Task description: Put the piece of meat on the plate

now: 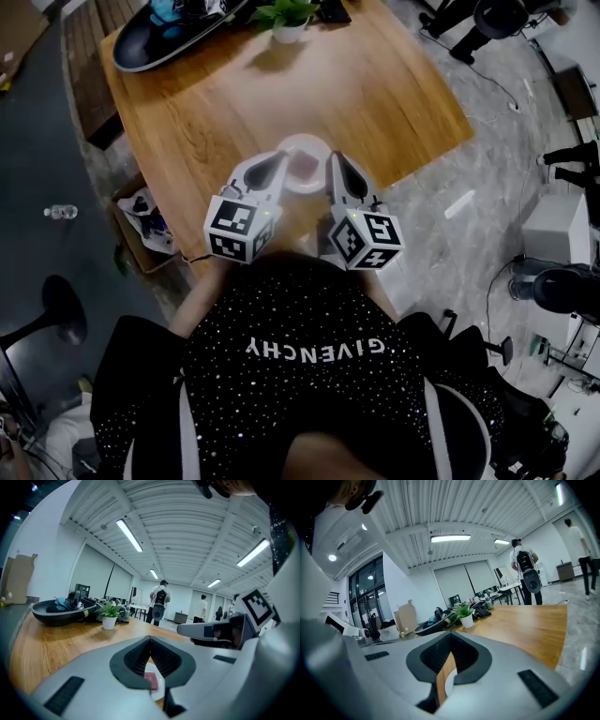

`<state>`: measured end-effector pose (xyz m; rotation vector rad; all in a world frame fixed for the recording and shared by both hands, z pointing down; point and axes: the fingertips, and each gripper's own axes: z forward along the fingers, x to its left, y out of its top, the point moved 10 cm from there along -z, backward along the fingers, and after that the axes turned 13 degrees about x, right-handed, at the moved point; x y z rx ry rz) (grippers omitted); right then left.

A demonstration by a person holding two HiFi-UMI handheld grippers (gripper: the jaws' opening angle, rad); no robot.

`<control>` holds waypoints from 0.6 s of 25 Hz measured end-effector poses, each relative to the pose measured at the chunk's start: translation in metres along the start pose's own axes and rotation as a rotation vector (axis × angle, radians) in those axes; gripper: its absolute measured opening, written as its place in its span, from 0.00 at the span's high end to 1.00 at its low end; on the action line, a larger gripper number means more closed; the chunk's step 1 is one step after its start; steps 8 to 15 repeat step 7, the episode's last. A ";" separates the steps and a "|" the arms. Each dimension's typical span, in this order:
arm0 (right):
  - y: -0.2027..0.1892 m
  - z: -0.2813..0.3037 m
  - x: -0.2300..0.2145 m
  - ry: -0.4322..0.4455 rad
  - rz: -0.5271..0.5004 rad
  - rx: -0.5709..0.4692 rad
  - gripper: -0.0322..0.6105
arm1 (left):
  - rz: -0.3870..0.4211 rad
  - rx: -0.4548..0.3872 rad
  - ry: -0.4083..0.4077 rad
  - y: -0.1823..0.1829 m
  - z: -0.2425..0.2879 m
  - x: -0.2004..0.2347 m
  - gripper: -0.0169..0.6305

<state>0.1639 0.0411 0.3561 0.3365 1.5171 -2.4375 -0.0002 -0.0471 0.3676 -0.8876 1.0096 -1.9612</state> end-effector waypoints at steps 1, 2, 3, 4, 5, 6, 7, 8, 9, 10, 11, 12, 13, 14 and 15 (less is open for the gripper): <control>0.000 0.001 0.000 0.000 0.002 0.001 0.93 | -0.001 0.001 0.000 0.000 0.000 0.001 0.96; 0.001 0.002 0.000 0.001 0.004 0.001 0.93 | -0.001 0.002 0.000 0.001 0.001 0.001 0.96; 0.001 0.003 -0.001 0.001 0.006 0.001 0.93 | -0.001 0.003 0.000 0.001 0.001 0.002 0.96; 0.002 0.003 -0.001 0.000 0.008 0.001 0.93 | 0.000 0.003 0.000 0.001 0.001 0.002 0.96; 0.002 0.004 -0.002 -0.001 0.010 -0.001 0.93 | 0.001 0.003 0.000 0.002 0.002 0.002 0.96; 0.003 0.004 -0.002 -0.002 0.012 -0.002 0.93 | 0.002 0.003 -0.001 0.002 0.002 0.002 0.96; 0.003 0.004 -0.003 -0.004 0.014 -0.004 0.93 | 0.003 0.003 -0.001 0.002 0.002 0.002 0.96; 0.003 0.004 -0.003 -0.004 0.014 -0.004 0.93 | 0.003 0.003 -0.001 0.002 0.002 0.002 0.96; 0.003 0.004 -0.003 -0.004 0.014 -0.004 0.93 | 0.003 0.003 -0.001 0.002 0.002 0.002 0.96; 0.003 0.004 -0.003 -0.004 0.014 -0.004 0.93 | 0.003 0.003 -0.001 0.002 0.002 0.002 0.96; 0.003 0.004 -0.003 -0.004 0.014 -0.004 0.93 | 0.003 0.003 -0.001 0.002 0.002 0.002 0.96; 0.003 0.004 -0.003 -0.004 0.014 -0.004 0.93 | 0.003 0.003 -0.001 0.002 0.002 0.002 0.96; 0.003 0.004 -0.003 -0.004 0.014 -0.004 0.93 | 0.003 0.003 -0.001 0.002 0.002 0.002 0.96; 0.003 0.004 -0.003 -0.004 0.014 -0.004 0.93 | 0.003 0.003 -0.001 0.002 0.002 0.002 0.96; 0.003 0.004 -0.003 -0.004 0.014 -0.004 0.93 | 0.003 0.003 -0.001 0.002 0.002 0.002 0.96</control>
